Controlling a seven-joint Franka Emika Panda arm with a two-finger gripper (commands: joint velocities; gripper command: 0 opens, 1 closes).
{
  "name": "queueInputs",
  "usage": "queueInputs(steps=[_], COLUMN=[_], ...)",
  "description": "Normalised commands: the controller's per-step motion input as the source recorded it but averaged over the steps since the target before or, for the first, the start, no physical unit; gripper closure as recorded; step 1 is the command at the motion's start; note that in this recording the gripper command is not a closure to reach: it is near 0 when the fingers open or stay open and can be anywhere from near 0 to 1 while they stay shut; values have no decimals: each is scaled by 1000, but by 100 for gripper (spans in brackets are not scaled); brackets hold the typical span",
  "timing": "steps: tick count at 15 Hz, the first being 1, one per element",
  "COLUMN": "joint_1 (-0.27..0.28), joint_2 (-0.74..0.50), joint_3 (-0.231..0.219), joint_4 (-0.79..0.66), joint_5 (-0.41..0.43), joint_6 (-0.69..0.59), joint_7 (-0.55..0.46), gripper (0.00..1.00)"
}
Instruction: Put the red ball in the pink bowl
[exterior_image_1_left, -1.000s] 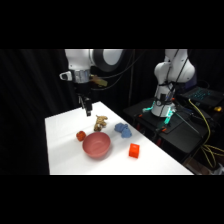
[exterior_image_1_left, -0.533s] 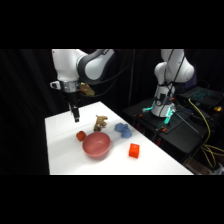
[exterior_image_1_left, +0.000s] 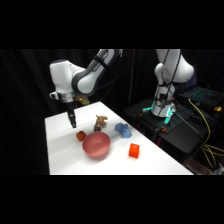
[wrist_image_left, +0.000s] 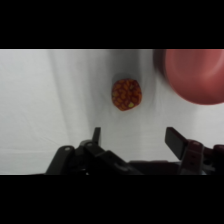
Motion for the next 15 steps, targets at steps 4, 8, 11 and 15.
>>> queueInputs(steps=[4,8,11,15], joint_1=[-75,-104,-138,-161], joint_2=[135,69,25,-21], joint_3=[84,95,106,133], joint_4=[74,-1,-122,-162], joint_5=[176,174,181,198], joint_6=[68,117,178,232], joint_7=[-79,-105,-143,-203], gripper=[0,0,0,0])
